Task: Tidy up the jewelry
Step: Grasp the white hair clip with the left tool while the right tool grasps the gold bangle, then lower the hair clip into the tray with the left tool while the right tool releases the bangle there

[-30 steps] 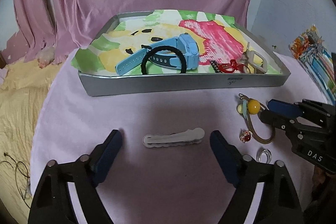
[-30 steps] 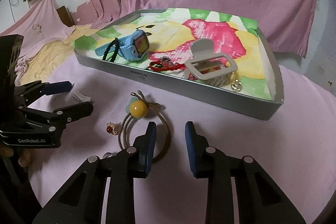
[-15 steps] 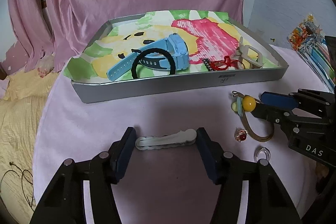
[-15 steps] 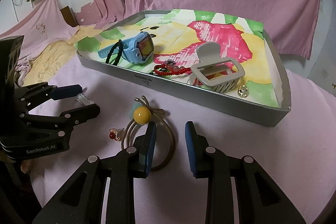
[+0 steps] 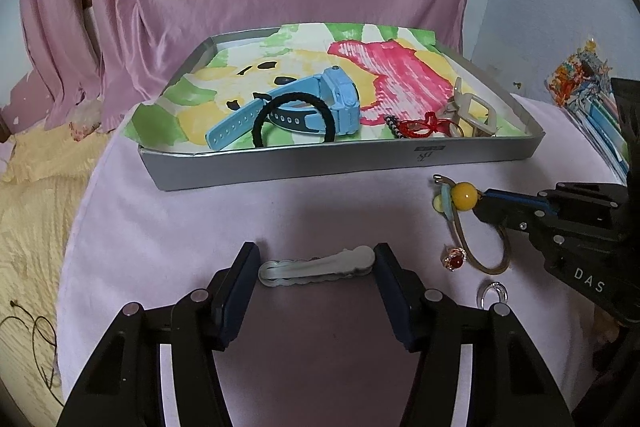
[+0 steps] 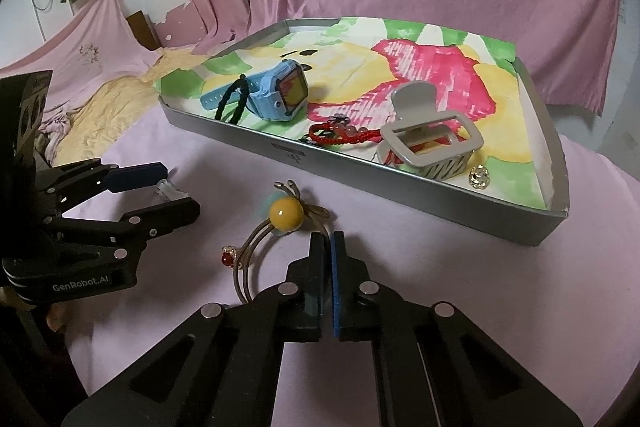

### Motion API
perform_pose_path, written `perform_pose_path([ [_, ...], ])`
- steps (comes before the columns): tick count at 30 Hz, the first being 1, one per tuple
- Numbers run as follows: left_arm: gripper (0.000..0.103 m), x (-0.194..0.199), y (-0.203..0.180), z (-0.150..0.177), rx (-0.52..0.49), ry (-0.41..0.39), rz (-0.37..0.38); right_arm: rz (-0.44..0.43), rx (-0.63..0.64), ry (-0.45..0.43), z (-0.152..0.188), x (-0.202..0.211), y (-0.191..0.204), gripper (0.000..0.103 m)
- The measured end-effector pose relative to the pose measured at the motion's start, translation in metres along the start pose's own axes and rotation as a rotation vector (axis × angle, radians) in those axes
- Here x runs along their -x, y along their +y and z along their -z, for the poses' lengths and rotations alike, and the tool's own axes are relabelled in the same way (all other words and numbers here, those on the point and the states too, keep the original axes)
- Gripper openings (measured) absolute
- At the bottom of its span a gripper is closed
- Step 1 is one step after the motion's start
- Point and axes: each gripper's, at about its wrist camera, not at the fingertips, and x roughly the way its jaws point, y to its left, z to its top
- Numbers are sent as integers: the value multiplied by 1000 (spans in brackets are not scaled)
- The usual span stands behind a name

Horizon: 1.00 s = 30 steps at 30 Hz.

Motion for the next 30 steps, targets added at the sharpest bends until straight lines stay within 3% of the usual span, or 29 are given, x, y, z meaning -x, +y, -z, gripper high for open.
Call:
perform_pose_path([
  [14,56,21,7,-6,69,-113,24,38,29,-129,-4,33,7,3],
  [23,56,33,15,-33,136,-211,32,56,47,-249,-29,59,9,3],
  [30,56,24,26,-53,168,-246,-11,59,29,-307,-53,50,9,3],
])
